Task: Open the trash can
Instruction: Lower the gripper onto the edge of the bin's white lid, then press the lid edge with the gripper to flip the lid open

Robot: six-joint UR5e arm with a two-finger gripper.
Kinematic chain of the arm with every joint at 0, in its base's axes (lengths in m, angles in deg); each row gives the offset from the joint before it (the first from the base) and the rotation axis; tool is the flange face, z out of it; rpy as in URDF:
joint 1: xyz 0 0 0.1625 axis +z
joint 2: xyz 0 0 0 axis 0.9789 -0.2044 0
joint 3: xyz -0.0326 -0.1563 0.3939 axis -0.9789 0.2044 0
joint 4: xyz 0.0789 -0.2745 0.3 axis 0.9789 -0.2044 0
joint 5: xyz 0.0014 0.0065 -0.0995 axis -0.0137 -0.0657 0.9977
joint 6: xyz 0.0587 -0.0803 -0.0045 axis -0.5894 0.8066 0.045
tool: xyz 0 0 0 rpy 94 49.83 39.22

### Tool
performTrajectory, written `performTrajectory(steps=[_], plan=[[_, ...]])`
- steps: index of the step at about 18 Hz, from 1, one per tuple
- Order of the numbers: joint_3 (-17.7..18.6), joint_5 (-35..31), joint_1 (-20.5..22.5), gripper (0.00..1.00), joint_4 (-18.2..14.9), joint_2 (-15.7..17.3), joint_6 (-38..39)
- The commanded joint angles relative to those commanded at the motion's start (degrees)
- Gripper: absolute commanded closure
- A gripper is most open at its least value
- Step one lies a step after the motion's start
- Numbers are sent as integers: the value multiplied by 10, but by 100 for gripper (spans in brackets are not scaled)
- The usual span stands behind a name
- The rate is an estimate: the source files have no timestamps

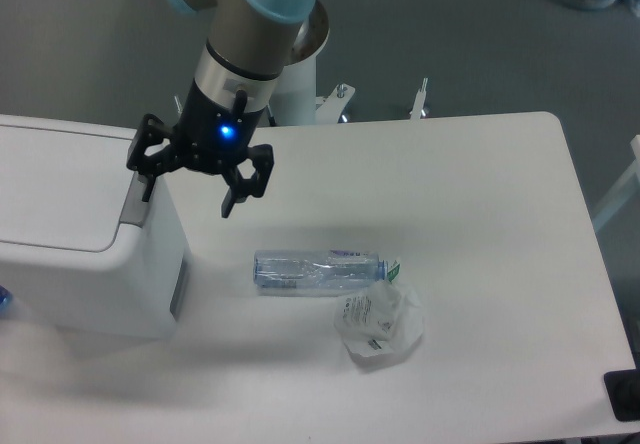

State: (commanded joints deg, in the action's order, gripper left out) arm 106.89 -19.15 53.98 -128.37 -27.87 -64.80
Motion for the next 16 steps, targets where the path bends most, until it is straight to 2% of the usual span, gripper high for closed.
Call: performTrajectory(steps=[2,5,16], plan=[[15,-1,0,0,10,9,0],[43,-2,0,0,42,25,-2],[44,-5,0,0,45,18,-3]])
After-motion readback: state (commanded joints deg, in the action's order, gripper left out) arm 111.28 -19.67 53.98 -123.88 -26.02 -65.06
